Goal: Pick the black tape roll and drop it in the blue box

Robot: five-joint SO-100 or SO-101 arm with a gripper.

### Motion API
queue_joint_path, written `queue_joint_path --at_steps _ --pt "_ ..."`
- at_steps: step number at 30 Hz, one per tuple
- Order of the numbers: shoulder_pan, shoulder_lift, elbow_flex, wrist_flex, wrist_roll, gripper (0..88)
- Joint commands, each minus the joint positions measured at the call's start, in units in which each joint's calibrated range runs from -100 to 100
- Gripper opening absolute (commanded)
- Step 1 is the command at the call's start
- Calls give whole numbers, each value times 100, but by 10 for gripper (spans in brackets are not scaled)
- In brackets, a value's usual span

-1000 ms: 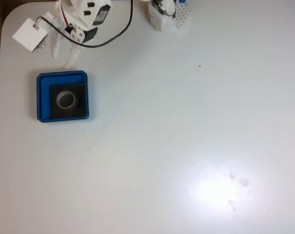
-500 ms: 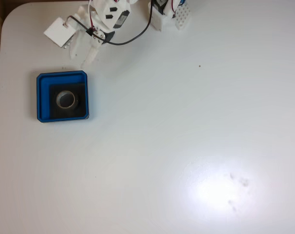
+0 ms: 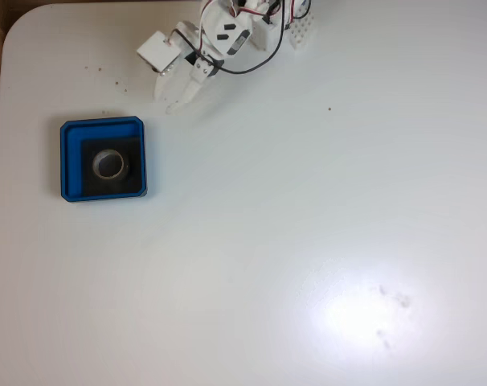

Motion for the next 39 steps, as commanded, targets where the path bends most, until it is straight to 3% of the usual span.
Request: queue_joint_path --at_steps 1,9,17,23,30,39 --pt "-176 -1020 867 -152 40 143" --pt "-889 -2609 2206 -152 57 142" --pt "-1622 -2759 2242 -69 75 142" --pt "-3283 -2818 2242 -69 22 141" --pt "-4622 -2818 2242 -69 66 134" --pt "-5032 -2809 2233 -61 66 106"
